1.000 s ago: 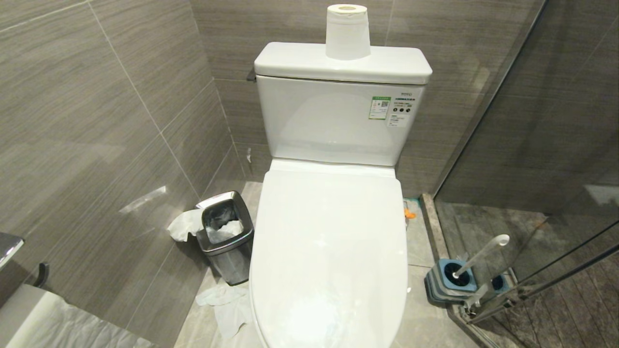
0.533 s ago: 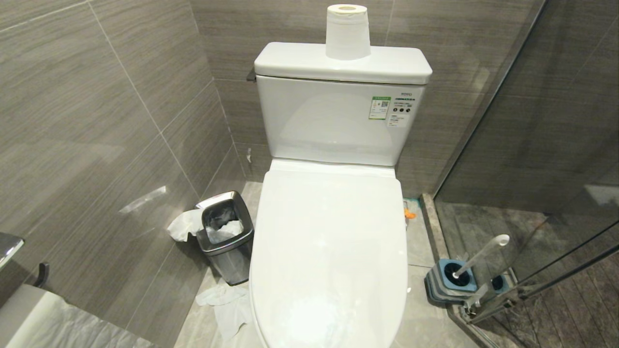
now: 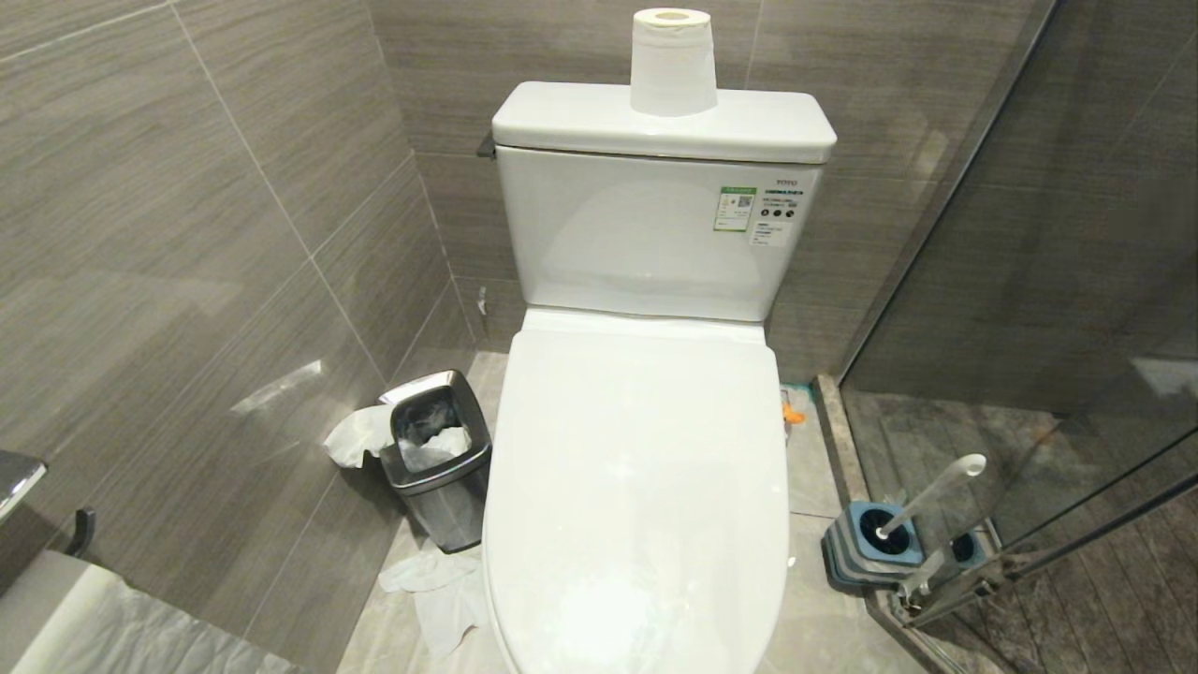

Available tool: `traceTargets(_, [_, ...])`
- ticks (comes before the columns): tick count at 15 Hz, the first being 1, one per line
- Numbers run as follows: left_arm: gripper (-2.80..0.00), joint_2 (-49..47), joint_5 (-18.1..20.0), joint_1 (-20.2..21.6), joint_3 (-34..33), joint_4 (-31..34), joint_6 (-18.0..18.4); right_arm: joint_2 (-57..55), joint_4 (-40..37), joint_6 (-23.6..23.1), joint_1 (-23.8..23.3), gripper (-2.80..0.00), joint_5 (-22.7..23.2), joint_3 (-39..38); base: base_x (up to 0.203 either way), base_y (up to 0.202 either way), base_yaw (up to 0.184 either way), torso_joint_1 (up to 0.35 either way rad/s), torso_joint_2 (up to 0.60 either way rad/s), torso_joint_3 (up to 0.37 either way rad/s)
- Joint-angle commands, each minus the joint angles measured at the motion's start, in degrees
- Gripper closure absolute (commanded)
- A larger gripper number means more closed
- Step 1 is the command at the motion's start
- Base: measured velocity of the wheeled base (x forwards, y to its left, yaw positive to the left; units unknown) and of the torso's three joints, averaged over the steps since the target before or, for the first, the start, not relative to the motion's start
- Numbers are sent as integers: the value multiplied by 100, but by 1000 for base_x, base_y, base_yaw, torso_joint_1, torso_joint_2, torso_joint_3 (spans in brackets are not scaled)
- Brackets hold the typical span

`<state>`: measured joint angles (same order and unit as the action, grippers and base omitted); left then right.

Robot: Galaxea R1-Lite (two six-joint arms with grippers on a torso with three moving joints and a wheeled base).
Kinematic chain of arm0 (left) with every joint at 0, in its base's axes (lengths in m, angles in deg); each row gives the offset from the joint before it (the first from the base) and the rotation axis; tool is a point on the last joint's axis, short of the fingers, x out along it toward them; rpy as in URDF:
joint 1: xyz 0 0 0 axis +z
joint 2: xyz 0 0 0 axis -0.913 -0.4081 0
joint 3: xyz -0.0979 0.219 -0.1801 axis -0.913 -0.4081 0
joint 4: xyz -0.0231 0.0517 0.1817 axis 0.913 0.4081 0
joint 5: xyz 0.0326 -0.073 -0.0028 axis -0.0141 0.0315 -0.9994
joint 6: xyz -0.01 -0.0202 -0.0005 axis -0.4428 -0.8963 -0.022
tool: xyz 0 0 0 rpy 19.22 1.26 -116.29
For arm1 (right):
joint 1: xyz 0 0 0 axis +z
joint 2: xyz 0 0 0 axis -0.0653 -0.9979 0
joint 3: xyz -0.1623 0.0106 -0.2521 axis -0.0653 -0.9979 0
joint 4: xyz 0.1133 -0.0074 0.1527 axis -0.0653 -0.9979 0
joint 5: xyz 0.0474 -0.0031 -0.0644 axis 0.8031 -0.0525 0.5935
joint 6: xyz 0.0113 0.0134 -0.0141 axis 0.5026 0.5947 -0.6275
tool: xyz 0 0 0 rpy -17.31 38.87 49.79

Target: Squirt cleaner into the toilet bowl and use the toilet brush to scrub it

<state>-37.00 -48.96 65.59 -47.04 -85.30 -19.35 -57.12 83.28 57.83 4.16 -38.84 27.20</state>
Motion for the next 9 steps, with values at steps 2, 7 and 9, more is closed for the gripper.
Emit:
traceTargets(2, [0,-8,0,-2,0,-1,2,-5,-1,8,-6,0,-2,-2,0,0,0,0,0,0])
traceTargets(7, [0,-8,0,-2,0,-1,2,-5,-4,7,1,0,-2,-2,0,0,0,0,0,0])
traceTargets(9, [0,-8,0,7,0,-1,2,-5,-4,-1,2,0,-2,-2,0,0,0,0,0,0])
